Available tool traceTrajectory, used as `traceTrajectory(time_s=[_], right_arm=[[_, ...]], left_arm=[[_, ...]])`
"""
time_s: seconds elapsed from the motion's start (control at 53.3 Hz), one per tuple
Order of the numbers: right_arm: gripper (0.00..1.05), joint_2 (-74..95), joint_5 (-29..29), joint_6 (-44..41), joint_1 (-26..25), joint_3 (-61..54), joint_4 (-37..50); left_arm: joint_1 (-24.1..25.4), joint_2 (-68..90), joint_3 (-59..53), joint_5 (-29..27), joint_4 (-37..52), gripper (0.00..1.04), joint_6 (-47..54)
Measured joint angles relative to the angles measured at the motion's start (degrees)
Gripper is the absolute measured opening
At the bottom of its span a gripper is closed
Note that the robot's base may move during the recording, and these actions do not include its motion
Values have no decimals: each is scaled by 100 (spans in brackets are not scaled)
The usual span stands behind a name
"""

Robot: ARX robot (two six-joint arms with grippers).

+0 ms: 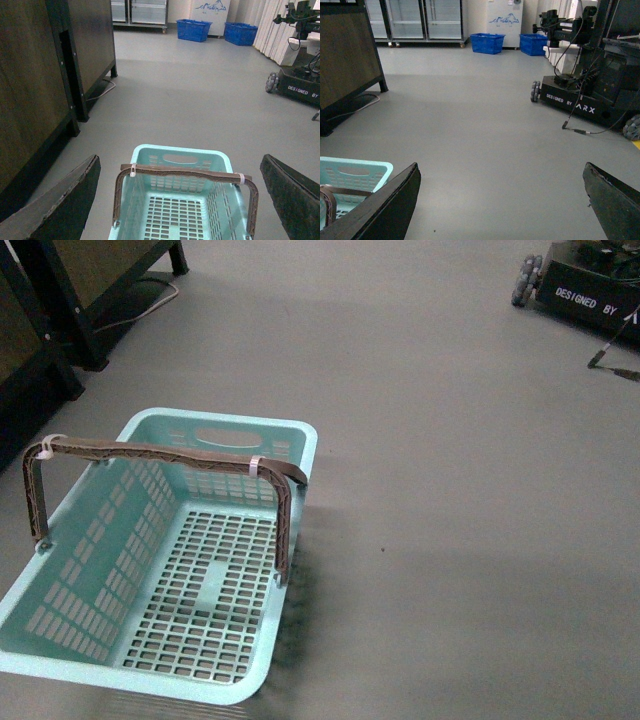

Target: Pick mango and avocado into basket

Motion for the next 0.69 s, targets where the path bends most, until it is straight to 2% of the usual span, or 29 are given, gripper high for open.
traceTrajectory(time_s=[0.506, 0.544, 0.6, 0.694], right_arm=[[97, 0, 0, 0, 0, 0, 0], [97, 0, 0, 2, 0, 0, 0], [97, 0, 2, 0, 0, 0, 0], [97, 0, 2, 2, 0, 0, 0]], left_arm=[[0, 0, 0, 0, 0, 97, 0], [-42, 26, 7, -125, -33, 97, -61], [-356, 459, 184, -1381, -654, 97, -826], [295, 1733, 468, -946, -765, 97, -2280]])
